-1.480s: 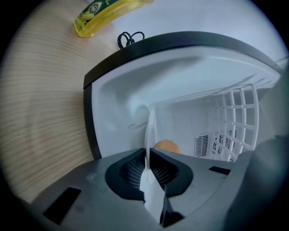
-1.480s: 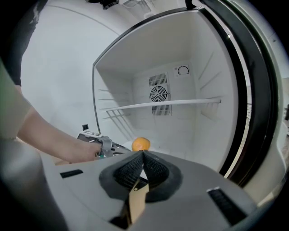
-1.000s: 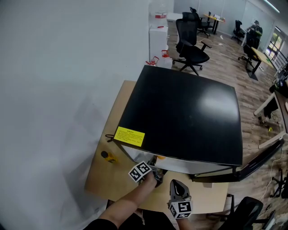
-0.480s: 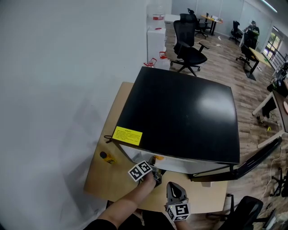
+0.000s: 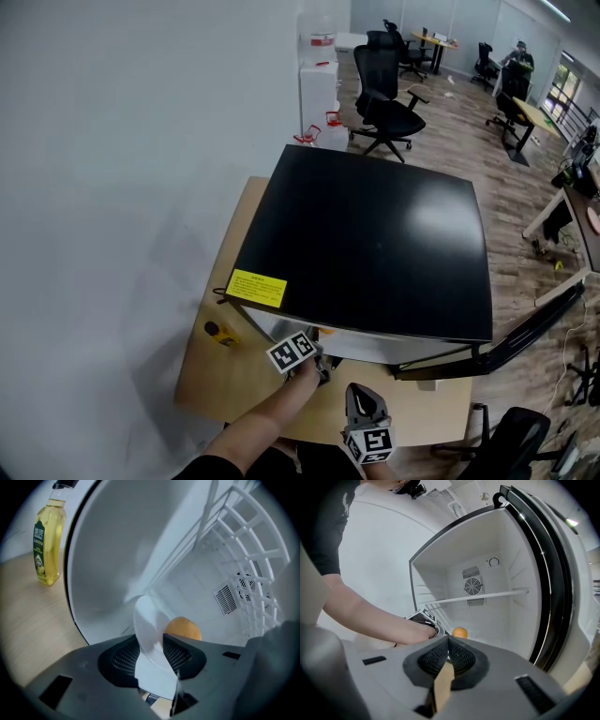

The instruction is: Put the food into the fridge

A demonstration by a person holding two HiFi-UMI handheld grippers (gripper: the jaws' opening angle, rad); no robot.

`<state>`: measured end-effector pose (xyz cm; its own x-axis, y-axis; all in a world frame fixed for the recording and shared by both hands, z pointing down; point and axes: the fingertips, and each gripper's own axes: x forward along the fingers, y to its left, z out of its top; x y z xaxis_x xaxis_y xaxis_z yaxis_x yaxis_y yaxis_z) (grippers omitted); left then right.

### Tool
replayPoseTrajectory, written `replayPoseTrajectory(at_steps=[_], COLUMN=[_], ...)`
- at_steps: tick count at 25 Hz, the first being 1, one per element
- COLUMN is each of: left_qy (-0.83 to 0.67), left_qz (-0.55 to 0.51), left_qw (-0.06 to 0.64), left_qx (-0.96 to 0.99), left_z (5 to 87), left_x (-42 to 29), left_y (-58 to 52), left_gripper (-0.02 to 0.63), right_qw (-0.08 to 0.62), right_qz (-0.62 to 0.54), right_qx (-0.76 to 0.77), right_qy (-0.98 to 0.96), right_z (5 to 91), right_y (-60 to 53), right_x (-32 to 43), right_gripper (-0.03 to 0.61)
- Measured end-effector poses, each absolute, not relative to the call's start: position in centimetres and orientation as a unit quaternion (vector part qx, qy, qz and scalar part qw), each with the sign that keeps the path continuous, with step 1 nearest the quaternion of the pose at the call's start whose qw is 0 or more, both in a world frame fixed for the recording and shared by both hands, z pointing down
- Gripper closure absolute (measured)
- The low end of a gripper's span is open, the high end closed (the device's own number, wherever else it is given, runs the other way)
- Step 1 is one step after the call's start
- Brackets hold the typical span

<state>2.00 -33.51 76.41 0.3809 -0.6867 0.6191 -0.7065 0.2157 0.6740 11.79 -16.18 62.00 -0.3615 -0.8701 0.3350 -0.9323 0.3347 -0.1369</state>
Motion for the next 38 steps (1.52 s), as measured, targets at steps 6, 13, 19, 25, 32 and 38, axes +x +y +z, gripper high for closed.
replayPoseTrajectory(at_steps=[6,13,19,25,32,38], left_qy=[-0.549,-0.566,-0.579,-0.577,-0.572,-0.567], left_qz=[0.071,0.120,0.135,0.147,0.130,0.094], left_qw=[0.503,0.445,0.413,0.385,0.372,0.374], left_qx=[0.664,0.683,0.690,0.705,0.720,0.728], left_z=[76.7,76.6,76.4,76.1,74.4,71.7], left_x=[2.2,1.7,1.1,0.7,0.2,-1.6], left_y=[-33.9,-34.0,-33.8,-33.1,-31.6,-28.1], left_gripper=[0.480,0.451,0.406,0.397,0.396,0.396], right_qw=[0.115,0.111,0.117,0.111,0.111,0.107], right_qz=[0.155,0.154,0.154,0.149,0.143,0.134], right_qx=[0.553,0.555,0.558,0.560,0.566,0.573], right_qy=[-0.810,-0.810,-0.807,-0.808,-0.804,-0.802], right_z=[62.4,62.5,62.8,62.3,62.1,60.9], right_y=[-15.7,-15.2,-14.6,-14.4,-14.0,-13.5], right_x=[11.9,12.2,12.5,12.5,12.7,11.9], right_gripper=[0.518,0.518,0.518,0.518,0.518,0.518])
